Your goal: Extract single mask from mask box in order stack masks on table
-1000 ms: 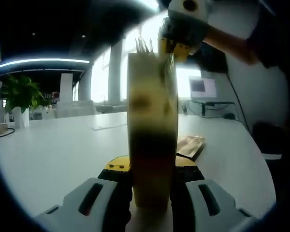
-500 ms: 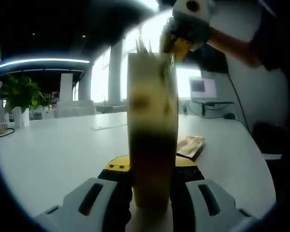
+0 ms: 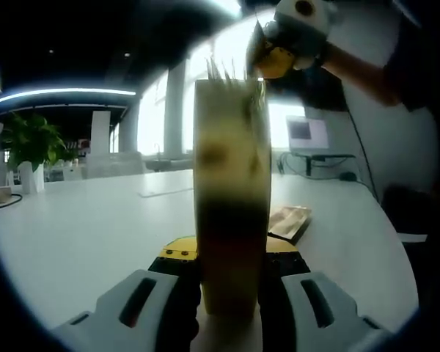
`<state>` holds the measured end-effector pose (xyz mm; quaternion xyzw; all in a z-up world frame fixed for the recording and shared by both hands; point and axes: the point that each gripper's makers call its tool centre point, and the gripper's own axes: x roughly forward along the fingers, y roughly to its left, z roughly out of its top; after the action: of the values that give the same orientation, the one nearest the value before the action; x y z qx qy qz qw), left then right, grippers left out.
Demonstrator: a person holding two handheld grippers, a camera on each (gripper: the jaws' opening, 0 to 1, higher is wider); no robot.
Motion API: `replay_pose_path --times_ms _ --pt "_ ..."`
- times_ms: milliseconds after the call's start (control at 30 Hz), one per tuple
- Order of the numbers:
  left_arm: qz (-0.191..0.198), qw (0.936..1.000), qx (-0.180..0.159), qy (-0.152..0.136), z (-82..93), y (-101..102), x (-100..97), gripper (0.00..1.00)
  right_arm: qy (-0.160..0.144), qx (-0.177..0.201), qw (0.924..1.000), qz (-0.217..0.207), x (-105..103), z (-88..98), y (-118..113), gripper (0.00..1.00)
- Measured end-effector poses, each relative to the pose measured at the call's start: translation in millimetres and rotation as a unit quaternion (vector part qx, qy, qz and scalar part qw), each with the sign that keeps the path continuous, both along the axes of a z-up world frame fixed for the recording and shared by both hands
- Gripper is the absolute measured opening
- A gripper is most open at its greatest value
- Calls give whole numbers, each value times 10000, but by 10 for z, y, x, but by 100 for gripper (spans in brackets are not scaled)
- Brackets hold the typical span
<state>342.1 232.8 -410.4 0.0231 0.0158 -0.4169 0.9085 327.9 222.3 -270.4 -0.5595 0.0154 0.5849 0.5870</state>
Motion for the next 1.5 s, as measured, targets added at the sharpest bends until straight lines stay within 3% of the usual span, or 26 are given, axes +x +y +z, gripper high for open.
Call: replay_pose_path --times_ms 233,433,733,867,1000,1233,1467,1500 --pt "2 10000 -4 6 -1 -2 2 20 -162 149 9996 -165 16 12 -8 0" --pt "-4 10000 -1 14 -5 0 4 20 -300 416 9983 -269 41 172 -40 0" --pt "3 10000 22 -5 -10 3 9 20 -455 700 9952 -501 42 271 -61 0" --pt "-10 10000 15 5 -7 -1 10 20 -416 1149 9888 -863 83 400 -95 0" --pt "-14 10000 15 5 -8 1 16 20 -532 1611 9789 -1140 107 418 -123 0" --pt "-13 10000 12 9 -8 -1 15 20 -628 2041 9673 -1372 104 496 -193 0" --pt "-11 10000 21 -1 -9 -4 4 20 -775 2205 9606 -1501 90 573 -254 0" --pt "-10 10000 23 -3 -9 -4 1 20 -755 2325 9566 -1589 96 604 -274 0"
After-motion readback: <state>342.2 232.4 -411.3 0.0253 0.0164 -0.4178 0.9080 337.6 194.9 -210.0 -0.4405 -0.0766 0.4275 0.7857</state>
